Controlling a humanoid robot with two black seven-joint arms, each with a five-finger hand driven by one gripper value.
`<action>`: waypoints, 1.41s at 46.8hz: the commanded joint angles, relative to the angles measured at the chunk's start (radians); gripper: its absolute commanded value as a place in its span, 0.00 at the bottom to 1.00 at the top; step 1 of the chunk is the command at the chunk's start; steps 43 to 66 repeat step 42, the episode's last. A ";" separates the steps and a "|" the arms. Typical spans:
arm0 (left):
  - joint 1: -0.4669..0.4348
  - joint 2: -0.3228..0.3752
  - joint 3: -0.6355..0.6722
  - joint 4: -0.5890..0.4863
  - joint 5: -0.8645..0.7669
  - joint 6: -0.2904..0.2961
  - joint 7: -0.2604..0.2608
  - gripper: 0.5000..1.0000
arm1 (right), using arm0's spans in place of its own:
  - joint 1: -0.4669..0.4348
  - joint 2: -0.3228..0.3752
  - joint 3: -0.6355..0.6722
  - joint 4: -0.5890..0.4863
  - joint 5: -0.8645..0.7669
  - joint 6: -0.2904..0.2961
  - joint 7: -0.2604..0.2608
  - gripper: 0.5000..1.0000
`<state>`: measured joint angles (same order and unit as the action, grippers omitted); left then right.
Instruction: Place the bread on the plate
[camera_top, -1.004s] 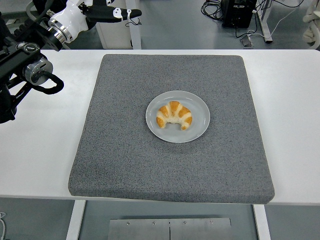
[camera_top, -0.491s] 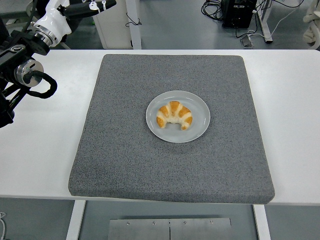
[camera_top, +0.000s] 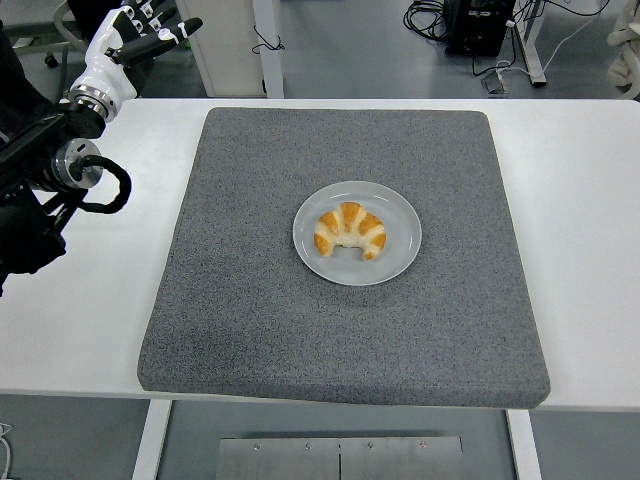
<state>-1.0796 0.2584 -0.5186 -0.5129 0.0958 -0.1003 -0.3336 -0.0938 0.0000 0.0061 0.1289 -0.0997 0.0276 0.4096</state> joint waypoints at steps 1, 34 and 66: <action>0.001 -0.042 -0.029 0.033 -0.002 -0.004 -0.001 0.94 | 0.000 0.000 0.000 0.000 0.000 0.000 0.000 1.00; 0.076 -0.192 -0.184 0.165 -0.088 -0.059 -0.008 0.94 | 0.006 0.000 0.002 0.002 0.000 0.000 0.000 1.00; 0.076 -0.186 -0.198 0.166 -0.090 -0.062 -0.010 0.94 | 0.006 0.000 0.000 0.006 0.000 0.003 0.000 1.00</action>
